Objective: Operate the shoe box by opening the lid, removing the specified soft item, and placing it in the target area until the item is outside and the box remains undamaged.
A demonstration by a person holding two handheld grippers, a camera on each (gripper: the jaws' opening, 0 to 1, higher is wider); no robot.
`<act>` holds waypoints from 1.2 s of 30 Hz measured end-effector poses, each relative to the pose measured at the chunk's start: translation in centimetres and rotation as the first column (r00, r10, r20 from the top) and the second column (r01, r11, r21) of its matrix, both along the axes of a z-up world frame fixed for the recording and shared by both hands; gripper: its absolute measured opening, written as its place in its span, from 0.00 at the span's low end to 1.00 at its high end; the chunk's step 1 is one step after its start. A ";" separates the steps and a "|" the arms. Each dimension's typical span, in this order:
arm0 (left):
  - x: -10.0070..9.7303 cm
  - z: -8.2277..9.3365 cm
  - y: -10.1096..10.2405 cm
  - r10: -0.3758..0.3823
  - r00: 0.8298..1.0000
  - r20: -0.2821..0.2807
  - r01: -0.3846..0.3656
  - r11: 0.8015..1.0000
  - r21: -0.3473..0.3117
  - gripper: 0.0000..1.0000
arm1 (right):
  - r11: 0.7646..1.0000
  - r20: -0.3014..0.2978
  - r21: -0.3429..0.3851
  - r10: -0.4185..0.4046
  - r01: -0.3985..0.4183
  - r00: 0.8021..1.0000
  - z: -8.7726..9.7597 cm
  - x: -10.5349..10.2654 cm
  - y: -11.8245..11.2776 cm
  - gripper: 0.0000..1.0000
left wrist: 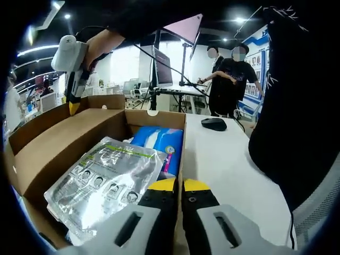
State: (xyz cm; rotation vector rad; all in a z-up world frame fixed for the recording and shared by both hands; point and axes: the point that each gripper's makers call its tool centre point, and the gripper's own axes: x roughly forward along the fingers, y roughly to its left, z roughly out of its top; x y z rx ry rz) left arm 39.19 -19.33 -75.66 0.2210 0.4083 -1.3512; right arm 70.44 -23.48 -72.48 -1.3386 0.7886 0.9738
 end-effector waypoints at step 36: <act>-0.1 -0.1 -0.3 -0.002 1.000 -0.009 0.002 1.000 0.000 0.01 | 0.999 -0.056 -0.011 -0.049 0.049 0.997 -4.0 0.1 -0.6 0.17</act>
